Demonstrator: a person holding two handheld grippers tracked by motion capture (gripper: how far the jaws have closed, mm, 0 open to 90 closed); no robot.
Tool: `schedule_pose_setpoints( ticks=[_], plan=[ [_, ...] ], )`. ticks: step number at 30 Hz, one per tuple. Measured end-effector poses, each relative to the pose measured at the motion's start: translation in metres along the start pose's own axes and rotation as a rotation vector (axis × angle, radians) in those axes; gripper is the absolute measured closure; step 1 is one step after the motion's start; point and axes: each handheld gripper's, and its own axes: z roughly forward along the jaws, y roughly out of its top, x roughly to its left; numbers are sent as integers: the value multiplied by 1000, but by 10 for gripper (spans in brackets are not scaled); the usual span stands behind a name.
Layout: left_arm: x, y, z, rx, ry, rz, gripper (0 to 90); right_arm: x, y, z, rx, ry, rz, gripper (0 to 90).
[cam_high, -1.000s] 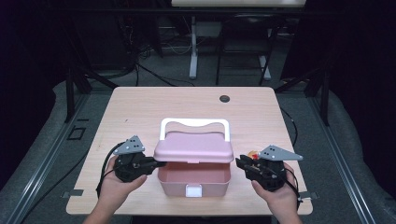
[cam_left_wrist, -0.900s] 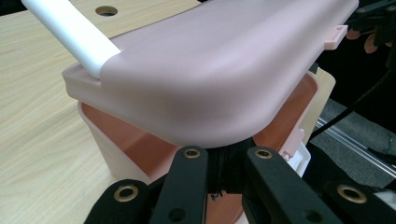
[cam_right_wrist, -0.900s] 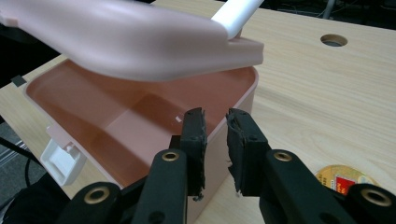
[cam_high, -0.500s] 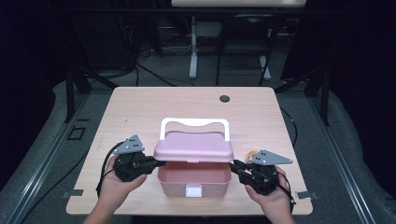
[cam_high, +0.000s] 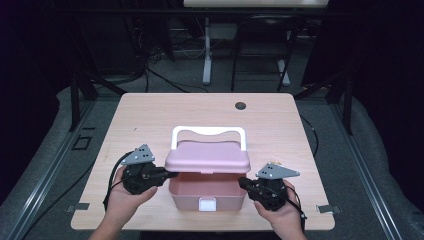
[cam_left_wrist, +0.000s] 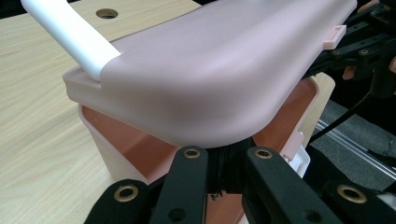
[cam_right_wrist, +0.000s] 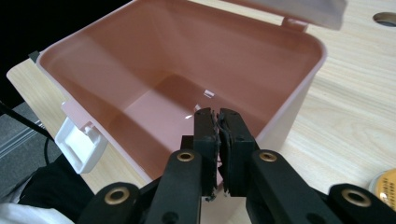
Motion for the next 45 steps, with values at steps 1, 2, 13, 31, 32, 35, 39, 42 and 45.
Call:
schedule_pose_setpoints(
  ticks=[1,2,13,31,32,35,39,42,45],
  plan=[
    [0,0,0,0,0,-1,893,0,0,1,5,1,-3,870],
    [0,0,0,1,-1,-1,893,1,-1,3,8,4,-6,871],
    [0,-1,0,3,2,1,893,5,-6,14,39,32,-13,896],
    [0,3,0,-5,3,6,893,5,-10,16,45,34,-19,899],
    [-1,4,0,-7,3,3,894,5,-10,15,44,34,-18,900],
    [0,6,0,-13,6,4,893,4,-11,15,42,33,-16,899],
    [1,8,0,-14,10,2,893,5,-11,15,38,32,-18,900],
    [3,9,0,-14,16,3,893,6,-12,15,35,29,-28,900],
    [4,11,-1,-15,16,0,893,6,-12,15,34,27,-33,900]
  ],
)
